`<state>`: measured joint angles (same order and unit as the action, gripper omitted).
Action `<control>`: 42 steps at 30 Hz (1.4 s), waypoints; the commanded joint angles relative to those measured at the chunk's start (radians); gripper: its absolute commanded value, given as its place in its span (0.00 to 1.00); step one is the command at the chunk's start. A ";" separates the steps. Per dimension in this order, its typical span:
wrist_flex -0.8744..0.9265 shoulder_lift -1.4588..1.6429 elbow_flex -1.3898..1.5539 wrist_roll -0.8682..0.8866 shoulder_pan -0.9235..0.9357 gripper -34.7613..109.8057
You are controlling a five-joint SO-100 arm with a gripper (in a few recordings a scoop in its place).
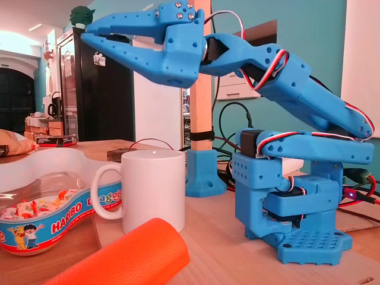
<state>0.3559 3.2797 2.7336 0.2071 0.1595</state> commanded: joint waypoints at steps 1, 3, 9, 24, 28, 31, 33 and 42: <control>-0.025 0.040 0.012 0.011 -0.069 0.25; -0.025 0.040 0.015 0.011 -0.097 0.25; -0.025 0.040 0.023 0.014 -0.140 0.25; -0.023 0.040 0.038 0.012 -0.181 0.25; -0.031 0.040 0.028 0.011 -0.172 0.25; -0.092 0.040 0.061 0.009 -0.170 0.25; -0.150 0.040 0.121 0.009 -0.170 0.25; -0.565 0.037 0.419 0.009 -0.170 0.25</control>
<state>-0.1058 3.2797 3.1048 0.2040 0.0031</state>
